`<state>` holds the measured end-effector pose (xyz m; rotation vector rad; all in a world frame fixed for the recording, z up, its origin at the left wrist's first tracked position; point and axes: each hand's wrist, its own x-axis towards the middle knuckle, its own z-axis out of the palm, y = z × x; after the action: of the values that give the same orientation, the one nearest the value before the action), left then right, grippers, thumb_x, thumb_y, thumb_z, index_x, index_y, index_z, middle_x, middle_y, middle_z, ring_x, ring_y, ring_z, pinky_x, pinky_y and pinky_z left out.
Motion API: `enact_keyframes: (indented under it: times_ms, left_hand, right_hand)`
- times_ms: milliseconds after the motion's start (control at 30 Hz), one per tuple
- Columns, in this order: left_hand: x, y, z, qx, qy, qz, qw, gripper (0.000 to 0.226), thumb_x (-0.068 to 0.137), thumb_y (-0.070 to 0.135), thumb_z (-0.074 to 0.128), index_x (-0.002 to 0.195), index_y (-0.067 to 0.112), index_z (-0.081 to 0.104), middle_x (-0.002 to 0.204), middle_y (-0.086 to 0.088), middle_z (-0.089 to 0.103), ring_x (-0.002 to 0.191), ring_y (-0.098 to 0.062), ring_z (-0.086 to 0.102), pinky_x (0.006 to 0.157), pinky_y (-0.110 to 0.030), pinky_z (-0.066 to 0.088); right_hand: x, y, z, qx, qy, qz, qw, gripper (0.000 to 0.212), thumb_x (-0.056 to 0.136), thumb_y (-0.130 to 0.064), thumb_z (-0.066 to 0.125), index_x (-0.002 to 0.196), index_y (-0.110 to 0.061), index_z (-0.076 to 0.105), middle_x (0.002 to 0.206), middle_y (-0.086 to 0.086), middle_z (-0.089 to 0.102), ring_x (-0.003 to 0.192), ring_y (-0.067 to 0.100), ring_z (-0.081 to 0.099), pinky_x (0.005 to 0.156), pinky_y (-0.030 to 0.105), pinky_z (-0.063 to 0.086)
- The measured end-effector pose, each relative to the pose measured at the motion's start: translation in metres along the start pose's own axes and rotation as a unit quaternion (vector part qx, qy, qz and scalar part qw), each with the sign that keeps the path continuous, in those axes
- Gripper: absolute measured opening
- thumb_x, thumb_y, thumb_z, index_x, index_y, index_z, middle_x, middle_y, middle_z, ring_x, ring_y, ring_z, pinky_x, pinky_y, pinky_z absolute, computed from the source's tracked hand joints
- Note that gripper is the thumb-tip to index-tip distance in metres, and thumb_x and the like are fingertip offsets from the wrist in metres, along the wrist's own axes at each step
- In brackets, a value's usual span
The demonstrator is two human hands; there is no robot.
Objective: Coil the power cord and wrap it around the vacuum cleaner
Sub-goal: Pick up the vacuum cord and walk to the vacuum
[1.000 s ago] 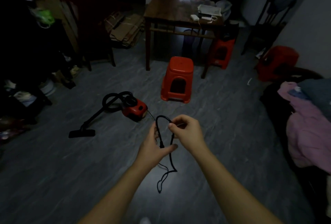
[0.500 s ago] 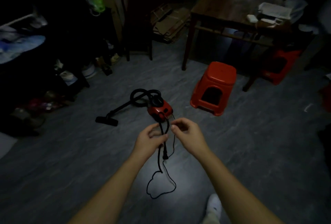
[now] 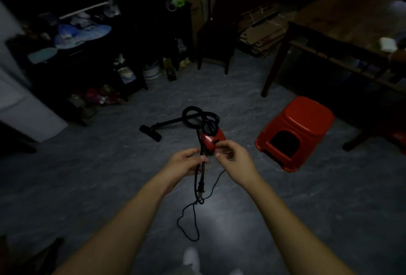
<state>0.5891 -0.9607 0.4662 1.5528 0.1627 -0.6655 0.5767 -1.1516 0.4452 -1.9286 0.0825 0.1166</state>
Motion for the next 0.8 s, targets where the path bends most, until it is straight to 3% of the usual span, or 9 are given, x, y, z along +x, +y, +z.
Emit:
enact_keyframes:
  times_ms: [167, 300, 367, 467, 533, 600, 700, 800]
  left_hand:
    - [0.026, 0.000, -0.002, 0.023, -0.006, -0.023, 0.999, 0.019, 0.100, 0.026, 0.056, 0.111, 0.020, 0.070, 0.105, -0.006, 0.077, 0.101, -0.024, 0.071, 0.091, -0.030, 0.055]
    - [0.046, -0.020, 0.000, 0.059, 0.001, -0.073, 0.996, 0.031, 0.099, 0.034, 0.055, 0.117, 0.013, 0.069, 0.104, -0.005, 0.077, 0.105, -0.024, 0.068, 0.094, -0.030, 0.053]
    - [0.051, -0.033, 0.003, 0.068, 0.006, -0.092, 0.993, 0.031, 0.099, 0.034, 0.055, 0.115, 0.012, 0.070, 0.102, -0.003, 0.077, 0.103, -0.025, 0.069, 0.097, -0.033, 0.052]
    - [0.051, -0.049, 0.017, 0.063, 0.022, -0.126, 0.990, 0.032, 0.098, 0.033, 0.058, 0.111, 0.008, 0.071, 0.105, -0.007, 0.077, 0.088, -0.020, 0.068, 0.084, -0.024, 0.055]
    - [0.049, -0.060, 0.032, 0.047, 0.045, -0.137, 0.989, 0.031, 0.097, 0.033, 0.060, 0.108, 0.007, 0.073, 0.104, -0.009, 0.077, 0.083, -0.015, 0.067, 0.068, -0.016, 0.053]
    - [0.045, -0.074, 0.051, 0.027, 0.065, -0.143, 0.987, 0.028, 0.096, 0.033, 0.061, 0.106, 0.010, 0.074, 0.100, -0.006, 0.078, 0.085, -0.015, 0.069, 0.070, -0.016, 0.052]
    - [0.042, -0.101, 0.089, -0.006, 0.114, -0.139, 0.984, 0.025, 0.096, 0.030, 0.061, 0.109, 0.014, 0.074, 0.096, -0.005, 0.078, 0.091, -0.021, 0.071, 0.080, -0.023, 0.055]
    - [0.039, -0.127, 0.135, -0.065, 0.210, -0.112, 0.969, 0.020, 0.095, 0.016, 0.062, 0.111, 0.007, 0.071, 0.094, -0.011, 0.077, 0.082, -0.019, 0.072, 0.064, -0.016, 0.055]
  right_hand:
    - [0.037, -0.001, -0.004, -0.046, -0.026, -0.035, 0.998, 0.039, 0.089, -0.016, 0.069, 0.127, -0.018, 0.060, 0.113, -0.005, 0.066, 0.096, -0.003, 0.062, 0.076, 0.004, 0.045]
    - [0.053, 0.030, 0.003, -0.044, -0.046, -0.005, 0.998, 0.043, 0.088, -0.019, 0.071, 0.130, -0.019, 0.057, 0.113, -0.002, 0.066, 0.097, 0.007, 0.064, 0.083, 0.018, 0.052]
    - [0.057, 0.046, 0.005, -0.037, -0.055, 0.011, 0.998, 0.042, 0.088, -0.020, 0.071, 0.129, -0.019, 0.058, 0.109, -0.002, 0.066, 0.096, 0.007, 0.064, 0.080, 0.018, 0.052]
    - [0.057, 0.065, 0.002, -0.028, -0.077, 0.021, 0.996, 0.033, 0.090, -0.018, 0.069, 0.123, -0.016, 0.062, 0.106, 0.000, 0.067, 0.093, 0.009, 0.067, 0.078, 0.019, 0.055]
    - [0.054, 0.078, -0.002, -0.019, -0.098, 0.027, 0.995, 0.025, 0.092, -0.015, 0.067, 0.116, -0.013, 0.066, 0.100, 0.000, 0.067, 0.080, 0.014, 0.070, 0.073, 0.031, 0.060]
    - [0.050, 0.092, -0.010, -0.004, -0.108, 0.038, 0.993, 0.019, 0.091, -0.011, 0.068, 0.110, -0.012, 0.067, 0.094, 0.001, 0.066, 0.071, 0.014, 0.067, 0.065, 0.030, 0.060]
    - [0.042, 0.124, -0.026, 0.001, -0.126, 0.046, 0.991, 0.012, 0.089, -0.010, 0.070, 0.100, -0.014, 0.068, 0.085, 0.000, 0.065, 0.070, 0.010, 0.064, 0.064, 0.022, 0.056]
    - [0.031, 0.155, -0.048, 0.006, -0.157, 0.062, 0.986, 0.006, 0.090, -0.009, 0.069, 0.089, -0.014, 0.067, 0.076, 0.000, 0.064, 0.069, 0.014, 0.064, 0.068, 0.035, 0.061]
